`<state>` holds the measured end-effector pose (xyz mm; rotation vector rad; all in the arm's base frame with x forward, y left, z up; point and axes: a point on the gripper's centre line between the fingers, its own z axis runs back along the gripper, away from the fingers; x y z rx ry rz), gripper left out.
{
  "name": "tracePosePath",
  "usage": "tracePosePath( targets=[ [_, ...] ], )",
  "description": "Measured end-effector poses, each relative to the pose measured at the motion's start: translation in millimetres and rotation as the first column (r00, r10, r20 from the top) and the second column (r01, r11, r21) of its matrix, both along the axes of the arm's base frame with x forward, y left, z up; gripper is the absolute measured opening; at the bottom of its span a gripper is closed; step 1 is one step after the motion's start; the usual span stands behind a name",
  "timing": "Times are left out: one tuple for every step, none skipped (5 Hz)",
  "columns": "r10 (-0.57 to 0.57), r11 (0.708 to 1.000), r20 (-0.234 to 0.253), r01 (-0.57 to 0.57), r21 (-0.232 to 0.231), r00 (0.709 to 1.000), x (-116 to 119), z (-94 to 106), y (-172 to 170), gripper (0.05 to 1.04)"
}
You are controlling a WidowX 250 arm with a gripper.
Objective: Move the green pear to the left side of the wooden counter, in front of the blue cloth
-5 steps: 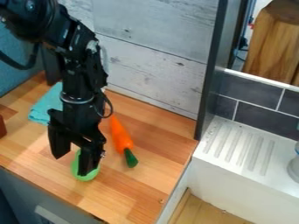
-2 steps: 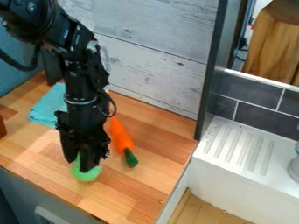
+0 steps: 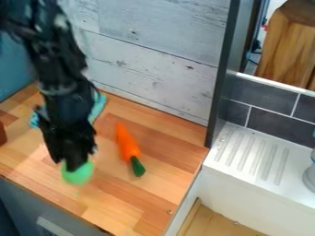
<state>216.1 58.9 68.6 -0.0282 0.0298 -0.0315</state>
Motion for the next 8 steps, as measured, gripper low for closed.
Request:
tracePosePath(
  targets=[
    [0.053, 0.996, 0.081, -0.059, 0.065, 0.995, -7, 32.6, 6, 0.456],
    [0.15, 0.981, 0.053, -0.155, 0.112, 0.987, -12, 31.6, 36, 0.456],
    [0.227, 0.965, -0.037, -0.219, 0.144, 0.973, 0, 8.4, 75, 0.456],
    [0.267, 0.959, -0.089, -0.255, 0.124, 0.96, 10, -11.7, 113, 0.456],
    [0.278, 0.958, -0.118, -0.267, 0.104, 0.953, 10, -23.2, 129, 0.456],
    [0.274, 0.96, -0.146, -0.262, 0.095, 0.951, 10, -29.2, 130, 0.456],
    [0.274, 0.961, -0.139, -0.264, 0.087, 0.952, 12, -29.8, 129, 0.456],
    [0.275, 0.961, -0.135, -0.268, 0.064, 0.952, 12, -32.4, 124, 0.527]
  ],
)
